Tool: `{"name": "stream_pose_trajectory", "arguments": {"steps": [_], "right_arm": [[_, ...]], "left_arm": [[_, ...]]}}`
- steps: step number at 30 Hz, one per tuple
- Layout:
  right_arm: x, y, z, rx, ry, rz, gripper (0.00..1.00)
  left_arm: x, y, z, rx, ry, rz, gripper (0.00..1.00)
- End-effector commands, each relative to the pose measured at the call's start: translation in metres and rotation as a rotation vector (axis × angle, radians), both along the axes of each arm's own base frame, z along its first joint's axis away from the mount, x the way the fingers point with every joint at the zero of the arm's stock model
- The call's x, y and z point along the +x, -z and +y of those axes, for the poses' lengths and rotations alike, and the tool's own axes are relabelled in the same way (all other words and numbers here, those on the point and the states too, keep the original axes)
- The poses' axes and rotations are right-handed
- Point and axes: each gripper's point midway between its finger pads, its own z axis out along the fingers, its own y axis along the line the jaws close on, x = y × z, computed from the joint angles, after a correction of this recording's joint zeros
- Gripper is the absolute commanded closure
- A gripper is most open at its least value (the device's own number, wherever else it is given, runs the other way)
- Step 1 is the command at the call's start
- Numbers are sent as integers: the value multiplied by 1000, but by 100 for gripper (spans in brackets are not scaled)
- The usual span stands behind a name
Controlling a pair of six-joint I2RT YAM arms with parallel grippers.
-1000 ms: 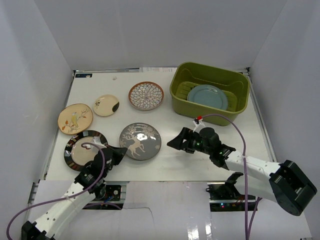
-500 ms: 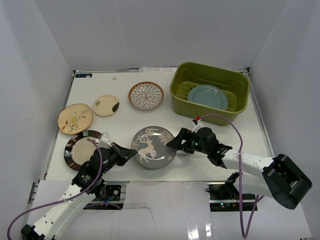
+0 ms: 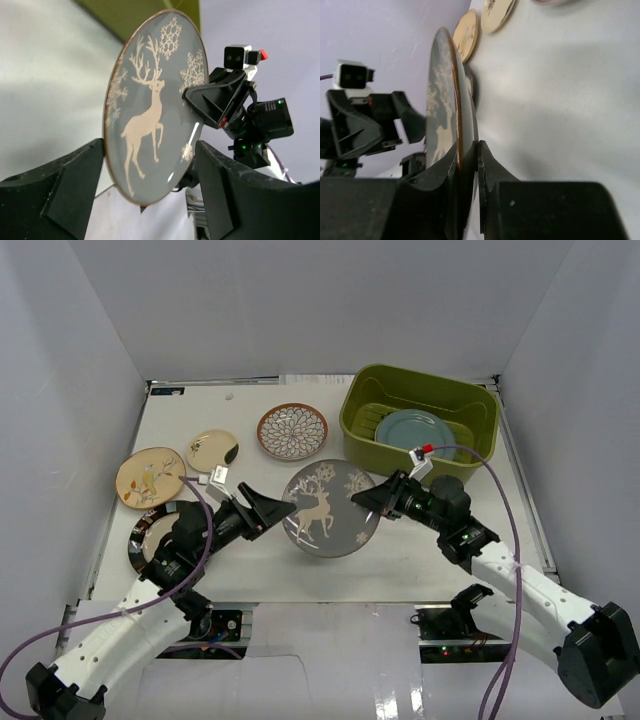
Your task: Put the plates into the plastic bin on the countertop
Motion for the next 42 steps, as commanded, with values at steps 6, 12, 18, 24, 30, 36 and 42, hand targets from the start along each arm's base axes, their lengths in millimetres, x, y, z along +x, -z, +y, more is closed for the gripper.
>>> {"name": "stream_pose_trajectory", "arguments": {"steps": [6, 12, 18, 24, 30, 36, 42], "right_arm": [[79, -146, -68, -4, 214, -297, 92], [124, -200, -119, -22, 330, -363, 92], [193, -200, -188, -132, 527, -323, 92], [235, -145, -200, -188, 528, -186, 92], [259, -112, -204, -206, 517, -121, 92], [268, -69, -210, -238, 528, -34, 92], [281, -36, -225, -259, 571, 15, 92]], "left_arm": [[37, -58, 12, 148, -116, -184, 6], [61, -62, 18, 215, -206, -200, 2], [106, -31, 7, 362, -252, -124, 2], [165, 20, 17, 429, -356, 17, 2], [213, 60, 42, 436, -443, 113, 2], [252, 98, 50, 443, -459, 179, 2], [277, 131, 48, 456, -444, 230, 2]]}}
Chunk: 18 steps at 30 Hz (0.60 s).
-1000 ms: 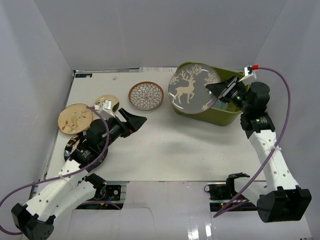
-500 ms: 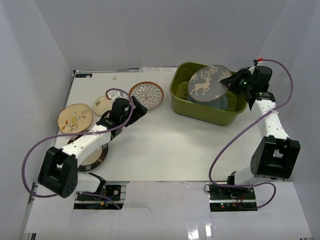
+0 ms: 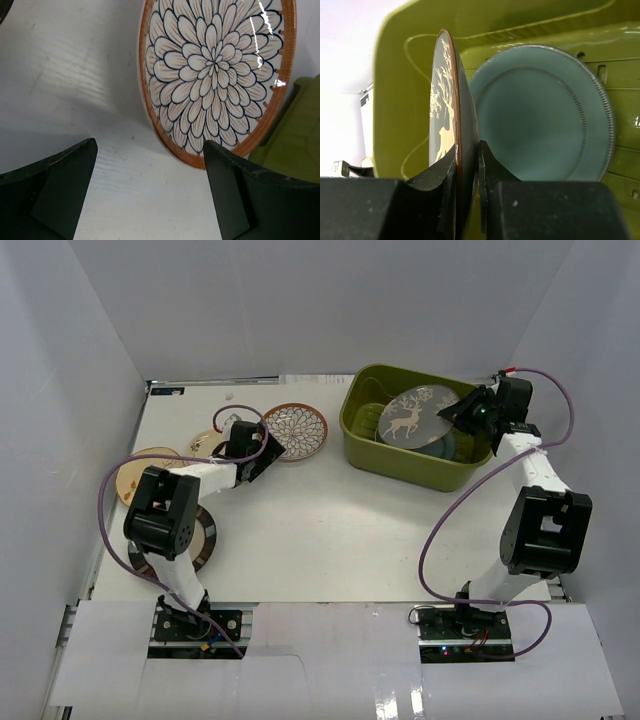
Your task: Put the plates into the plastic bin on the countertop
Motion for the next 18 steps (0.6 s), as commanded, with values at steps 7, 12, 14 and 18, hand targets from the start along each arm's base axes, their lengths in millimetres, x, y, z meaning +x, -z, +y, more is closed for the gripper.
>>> {"name": "stream_pose_trajectory", "arguments": {"steps": [7, 12, 14, 18], "right_arm": [[22, 10, -7, 7, 6, -54, 87], [10, 22, -12, -14, 42, -29, 40], [2, 27, -15, -35, 59, -12, 24], [-10, 20, -22, -76, 90, -2, 10]], "left_arm": [[42, 9, -9, -52, -7, -26, 4], [52, 22, -9, -69, -27, -18, 23], [48, 26, -7, -72, -34, -11, 52], [42, 19, 0, -64, -56, -35, 96]]}}
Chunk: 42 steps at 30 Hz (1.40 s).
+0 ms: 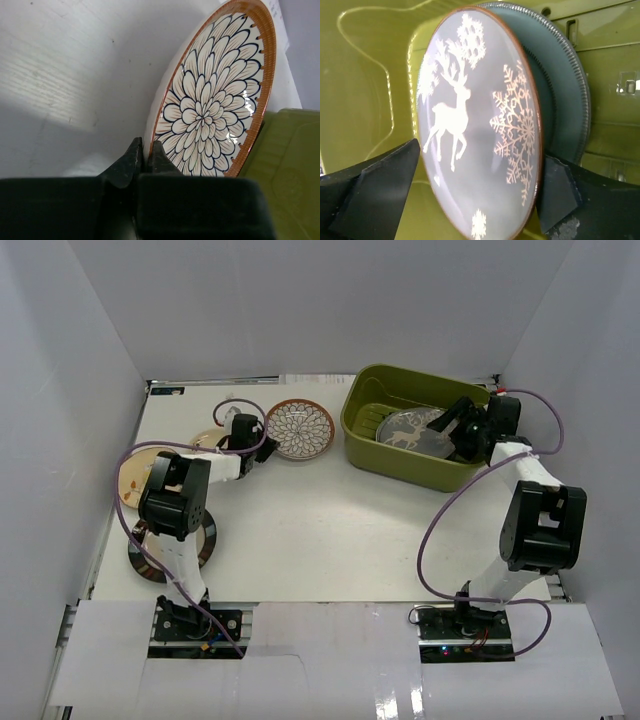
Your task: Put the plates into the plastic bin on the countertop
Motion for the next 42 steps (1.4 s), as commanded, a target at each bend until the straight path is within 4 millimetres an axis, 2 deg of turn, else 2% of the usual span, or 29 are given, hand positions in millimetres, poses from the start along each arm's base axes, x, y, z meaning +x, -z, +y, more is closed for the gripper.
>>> {"name": "stream_pose_trajectory", "arguments": {"steps": [1, 2, 3, 4, 5, 6, 7, 8, 10, 11, 12, 14, 15, 16, 18, 19, 21, 22, 25, 28, 33, 35, 36, 37, 38, 39, 40, 41, 42], "right_arm": [[1, -51, -18, -69, 56, -134, 10], [-2, -61, -21, -87, 76, -150, 10], [-7, -62, -23, -98, 80, -140, 10], [-13, -76, -23, -105, 86, -165, 10], [-16, -80, -25, -114, 93, -171, 10], [-22, -83, -24, -117, 92, -171, 10], [-29, -96, -23, -119, 93, -196, 10], [-35, -97, -22, -117, 88, -194, 10], [-46, -100, -15, -104, 63, -202, 10], [-54, -108, -8, -84, 34, -227, 10], [-62, -99, -4, -68, 22, -207, 10], [-78, -98, 6, -38, -12, -221, 10], [-83, -99, 9, -35, -21, -231, 10], [-90, -107, 11, -37, -31, -261, 10], [-101, -108, 18, -30, -62, -269, 10], [-108, -111, 21, -27, -72, -286, 10], [-119, -112, 27, -16, -95, -291, 10], [-127, -113, 29, -12, -101, -305, 10], [-143, -118, 35, -7, -124, -335, 10], [-156, -122, 39, -1, -140, -355, 10], [-174, -121, 45, 3, -167, -360, 10], [-183, -122, 49, 8, -188, -366, 10], [-186, -122, 50, 7, -194, -366, 10], [-193, -125, 51, 2, -200, -375, 10], [-196, -124, 52, 0, -204, -377, 10], [-199, -122, 53, 1, -207, -378, 10], [-205, -124, 55, 9, -219, -388, 9], [-209, -120, 56, 11, -226, -375, 7], [-213, -119, 57, 9, -232, -369, 7]], "left_arm": [[-15, 0, 9, 62, 9, 20, 100], [-17, -9, 10, 60, 7, 3, 100], [-23, -7, 13, 67, 5, 5, 100], [-26, -10, 15, 66, 1, 0, 100], [-28, -26, 15, 56, 3, -33, 100], [-36, -25, 16, 51, 5, -37, 100], [-39, -33, 17, 43, 7, -57, 100], [-41, -57, 16, 25, 11, -111, 100], [-53, -68, 18, 14, 18, -132, 100], [-56, -79, 17, 2, 21, -155, 100], [-61, -105, 17, -16, 27, -213, 100], [-73, -116, 19, -34, 30, -233, 100], [-79, -140, 20, -55, 31, -288, 100], [-84, -150, 21, -62, 34, -312, 100], [-94, -166, 23, -75, 35, -342, 100], [-101, -187, 24, -90, 35, -388, 100], [-108, -201, 27, -98, 28, -412, 100], [-114, -217, 29, -108, 27, -449, 100], [-122, -244, 33, -109, 24, -502, 100], [-137, -279, 38, -114, 18, -576, 100], [-149, -318, 45, -120, 5, -664, 100], [-151, -340, 41, -141, 28, -704, 100], [-145, -339, 35, -152, 46, -693, 100], [-146, -353, 24, -179, 93, -714, 100], [-145, -359, 13, -204, 129, -721, 100], [-135, -352, 2, -203, 147, -693, 100], [-130, -354, -6, -202, 159, -693, 100], [-131, -371, -21, -205, 190, -725, 100], [-116, -358, -37, -192, 215, -685, 100]]}}
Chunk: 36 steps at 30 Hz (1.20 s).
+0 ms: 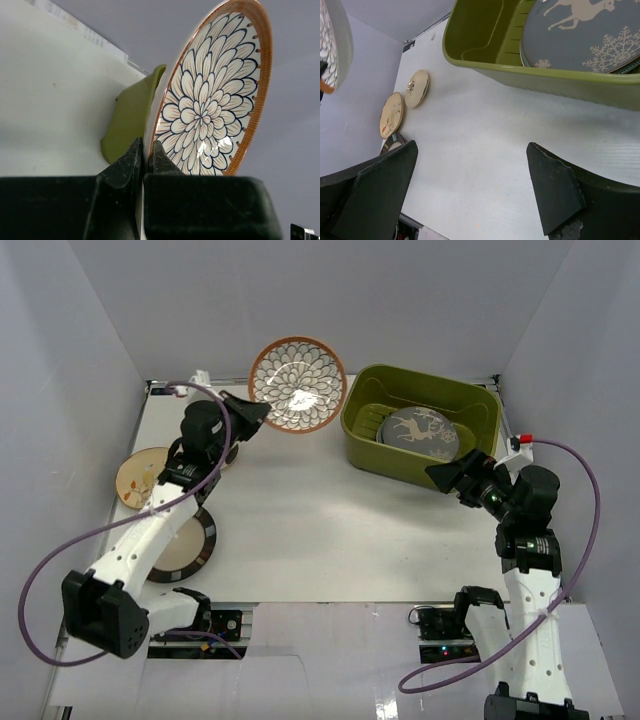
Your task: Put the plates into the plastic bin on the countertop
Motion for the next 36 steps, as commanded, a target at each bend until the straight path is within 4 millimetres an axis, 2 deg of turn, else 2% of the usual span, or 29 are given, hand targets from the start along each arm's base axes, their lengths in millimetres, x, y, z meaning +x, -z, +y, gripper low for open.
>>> {"name": "stream_pose_trajectory", "arguments": {"steps": [1, 2, 3, 4, 5, 6, 7, 8, 9, 10, 11, 13, 14, 16, 17, 18, 20, 21, 23, 24, 25, 26, 27, 30, 31, 33, 34, 35, 36], "right_arm": [[-18, 3, 8, -14, -51, -1, 4], [-22, 5, 8, -13, -50, 0, 7], [-26, 7, 8, -11, -45, -6, 11], [-28, 9, 8, -7, -42, -7, 21], [-30, 12, 9, -2, -42, 0, 29], [-33, 17, 9, -2, -39, 3, 34], [-34, 21, 9, -2, -39, 9, 41], [-36, 24, 9, -1, -41, 15, 43], [-37, 29, 9, -4, -42, 19, 45], [-39, 32, 10, -4, -43, 26, 53], [-40, 34, 11, -4, -48, 28, 55], [-43, 40, 13, 8, -56, 32, 55], [-44, 41, 14, 10, -61, 31, 55], [-46, 43, 15, 10, -64, 30, 55], [-46, 46, 15, 12, -65, 35, 54], [-48, 47, 16, 11, -69, 31, 53], [-49, 51, 18, 14, -79, 33, 51], [-50, 51, 18, 16, -78, 32, 51], [-51, 50, 19, 15, -84, 27, 50], [-51, 50, 19, 13, -83, 24, 50], [-51, 49, 19, 12, -85, 20, 50], [-51, 49, 19, 15, -82, 14, 50], [-51, 50, 19, 17, -85, 15, 50], [-52, 50, 20, 14, -87, 15, 49], [-52, 51, 19, 11, -87, 17, 49], [-53, 51, 18, -1, -76, 15, 49], [-53, 50, 17, -4, -70, 12, 48], [-53, 49, 16, -9, -67, 9, 48], [-53, 50, 16, -8, -65, 11, 48]], "left_arm": [[7, -78, -56, -90, 149, -198, 100], [6, -91, -74, -88, 186, -220, 100], [9, -91, -86, -81, 206, -218, 100], [18, -73, -108, -62, 239, -175, 100], [22, -84, -117, -65, 251, -193, 100], [27, -81, -124, -61, 259, -185, 100], [37, -63, -138, -48, 273, -145, 100], [42, -71, -144, -56, 278, -157, 100], [48, -68, -150, -55, 282, -150, 100], [57, -49, -163, -41, 295, -113, 100], [61, -58, -171, -51, 313, -129, 100], [67, -50, -186, -44, 332, -114, 100], [75, -32, -196, -29, 335, -84, 100], [82, -33, -209, -20, 344, -90, 100], [90, -14, -218, -1, 346, -61, 100], [92, -25, -226, -6, 354, -83, 100], [99, -13, -235, 20, 362, -63, 100], [110, 2, -239, 40, 335, -42, 100], [116, 3, -247, 56, 341, -35, 100], [122, 26, -254, 80, 343, 4, 100], [125, 19, -258, 74, 346, -13, 100], [128, 22, -263, 81, 353, -12, 100], [133, 41, -269, 97, 362, 13, 100], [134, 41, -287, 94, 390, 4, 100], [133, 49, -298, 89, 432, 11, 100], [133, 58, -306, 89, 446, 24, 100], [131, 72, -315, 102, 461, 43, 100], [131, 70, -320, 104, 463, 31, 100], [129, 77, -325, 123, 469, 40, 100]]}}
